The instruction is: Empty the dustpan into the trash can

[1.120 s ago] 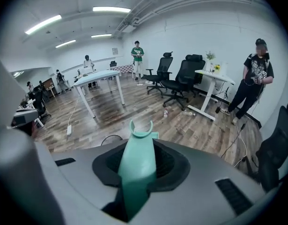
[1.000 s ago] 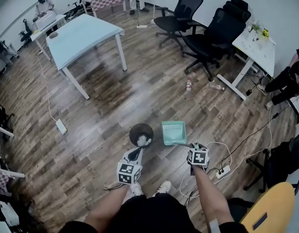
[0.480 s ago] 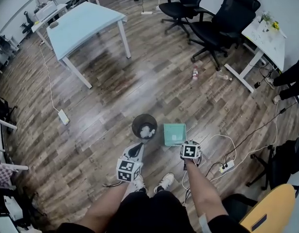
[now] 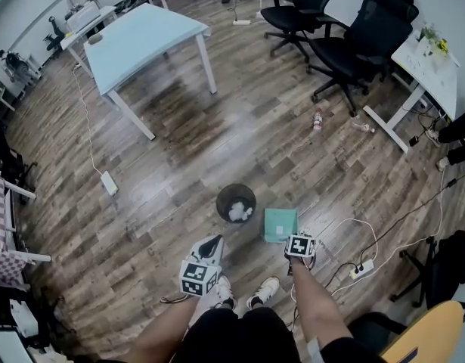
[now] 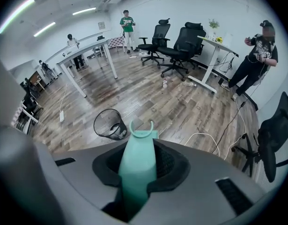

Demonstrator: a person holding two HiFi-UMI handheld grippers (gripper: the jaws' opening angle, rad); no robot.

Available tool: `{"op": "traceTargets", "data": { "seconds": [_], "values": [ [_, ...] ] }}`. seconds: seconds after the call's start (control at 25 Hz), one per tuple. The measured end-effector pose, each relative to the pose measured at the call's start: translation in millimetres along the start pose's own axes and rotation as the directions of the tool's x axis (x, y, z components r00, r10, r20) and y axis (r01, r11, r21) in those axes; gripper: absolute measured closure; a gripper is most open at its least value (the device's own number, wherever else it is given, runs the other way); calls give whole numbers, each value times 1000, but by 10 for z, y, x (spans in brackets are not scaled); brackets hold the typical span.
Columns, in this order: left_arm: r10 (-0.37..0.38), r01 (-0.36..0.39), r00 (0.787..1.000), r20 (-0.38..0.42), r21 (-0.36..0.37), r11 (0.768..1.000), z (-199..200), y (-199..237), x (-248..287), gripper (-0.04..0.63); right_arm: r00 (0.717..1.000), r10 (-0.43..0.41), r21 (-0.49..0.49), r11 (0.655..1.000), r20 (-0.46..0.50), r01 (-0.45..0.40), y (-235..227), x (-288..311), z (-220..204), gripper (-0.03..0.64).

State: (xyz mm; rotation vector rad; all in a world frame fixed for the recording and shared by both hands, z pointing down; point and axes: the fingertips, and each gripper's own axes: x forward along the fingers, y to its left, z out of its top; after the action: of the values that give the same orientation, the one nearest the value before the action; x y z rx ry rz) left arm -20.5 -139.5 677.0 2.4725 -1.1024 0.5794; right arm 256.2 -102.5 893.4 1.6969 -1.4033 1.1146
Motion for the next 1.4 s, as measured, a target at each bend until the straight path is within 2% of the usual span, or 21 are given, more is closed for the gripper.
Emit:
{"op": "traceTargets", "data": {
  "seconds": [0.32,0.52,0.56,0.68,0.76,0.88,1.04,1.2,1.4],
  "values": [
    [14,-14,1000,-14,-25,1000,-120,117,-93,583,999,49,4,999,11,-49,123,43,-131,512],
    [-9,9,1000,-5,-26,1000,-106,51,-126,583,996,79,-13,997,29,-79,143,-68,-180,382],
    [-13,13,1000,-1,-29,999,-102,42,-136,583,996,77,-14,997,47,-76,144,-116,-169,346],
    [-25,26,1000,15,-33,999,-68,4,-146,583,987,80,-29,997,141,-77,157,-320,-50,334],
    [-35,36,999,31,-32,999,-9,-39,-134,583,970,93,-45,995,227,-85,172,-526,95,331],
    [-44,46,997,62,-33,998,114,-69,-142,583,918,91,-81,995,386,-65,224,-1066,443,331],
    [-78,80,992,104,-22,997,331,-101,-195,583,822,115,-90,993,558,-78,420,-1885,919,333],
    [-103,103,982,158,4,995,577,-197,-330,583,736,154,-101,988,659,-117,620,-2608,1224,344],
    [-96,77,964,248,87,993,994,-255,-578,583,629,184,-178,981,755,-73,900,-3402,1436,433]
  ]
}}
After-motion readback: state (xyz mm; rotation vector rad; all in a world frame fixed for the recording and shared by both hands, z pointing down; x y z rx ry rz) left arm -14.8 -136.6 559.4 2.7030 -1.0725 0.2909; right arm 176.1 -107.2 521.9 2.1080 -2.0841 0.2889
